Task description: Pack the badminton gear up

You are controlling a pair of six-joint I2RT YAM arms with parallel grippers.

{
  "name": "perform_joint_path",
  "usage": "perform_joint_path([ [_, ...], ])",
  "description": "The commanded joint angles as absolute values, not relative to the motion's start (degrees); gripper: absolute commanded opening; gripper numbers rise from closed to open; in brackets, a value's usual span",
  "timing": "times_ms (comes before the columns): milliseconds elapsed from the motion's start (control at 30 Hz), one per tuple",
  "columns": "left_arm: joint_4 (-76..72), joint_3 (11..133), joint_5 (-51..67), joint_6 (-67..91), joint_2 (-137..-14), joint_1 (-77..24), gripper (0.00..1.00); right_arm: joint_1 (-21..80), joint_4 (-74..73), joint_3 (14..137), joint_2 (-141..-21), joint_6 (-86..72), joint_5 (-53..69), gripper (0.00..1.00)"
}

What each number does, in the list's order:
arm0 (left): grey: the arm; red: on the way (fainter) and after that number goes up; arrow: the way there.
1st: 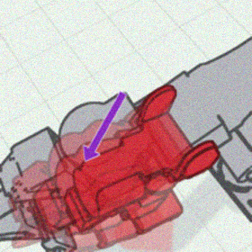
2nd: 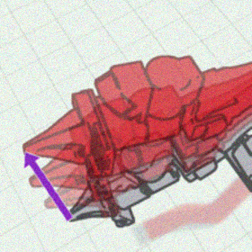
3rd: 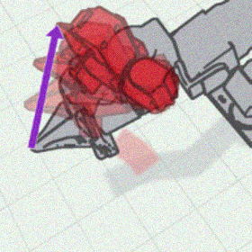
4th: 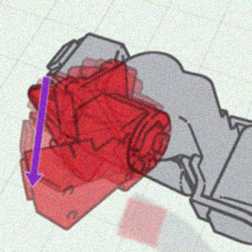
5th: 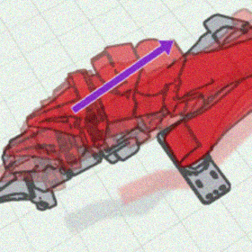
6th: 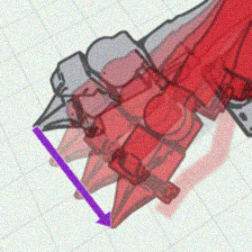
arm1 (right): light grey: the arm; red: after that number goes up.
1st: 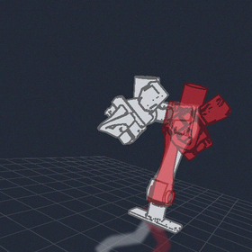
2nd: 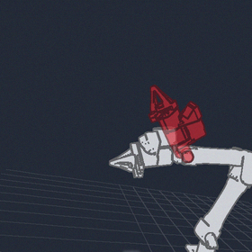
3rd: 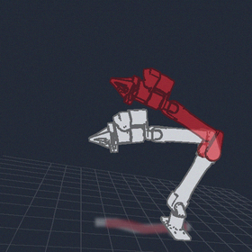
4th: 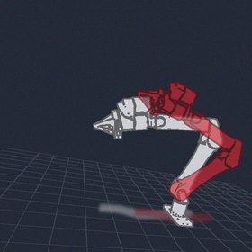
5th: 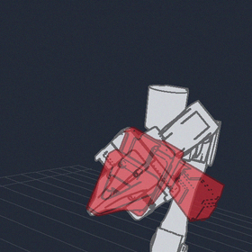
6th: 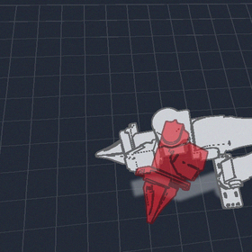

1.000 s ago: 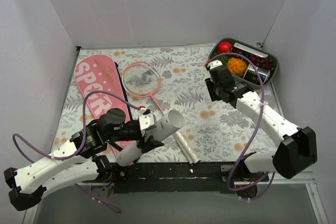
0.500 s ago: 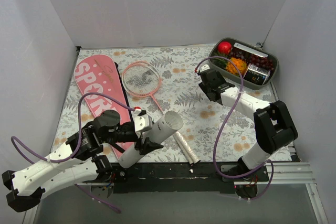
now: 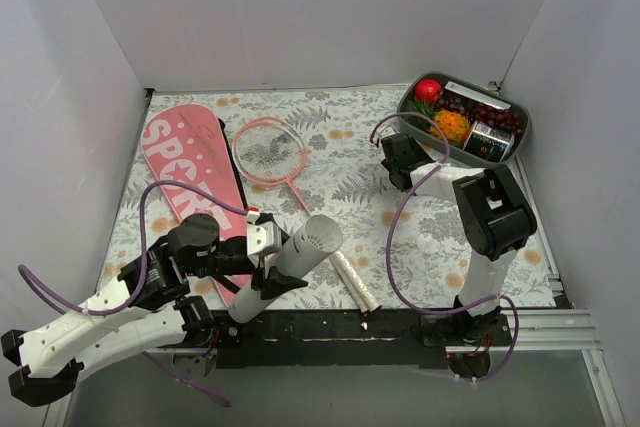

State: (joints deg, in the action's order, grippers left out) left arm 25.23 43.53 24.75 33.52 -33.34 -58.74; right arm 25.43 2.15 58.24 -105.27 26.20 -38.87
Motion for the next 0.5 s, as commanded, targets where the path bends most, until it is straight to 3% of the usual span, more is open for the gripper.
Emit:
perform_joint_path([
  [0, 23.0, 43.2, 25.1, 33.8, -33.0, -59.4, 0.15, 24.2, 7.6, 60.0, -107.4, 28.3, -41.0, 0.62],
  [200, 22.8, 42.9, 24.0, 33.4, -33.5, -60.2, 0.15, 23.6, 9.0, 60.4, -108.5, 29.2, -44.1, 0.51],
  [333, 22.8, 43.0, 23.6, 33.2, -34.1, -60.6, 0.15, 23.6, 7.9, 60.9, -108.7, 28.2, -44.6, 0.29],
  [467, 22.9, 42.9, 23.2, 33.1, -34.2, -60.8, 0.15, 23.6, 7.8, 60.8, -108.3, 27.3, -45.3, 0.16],
])
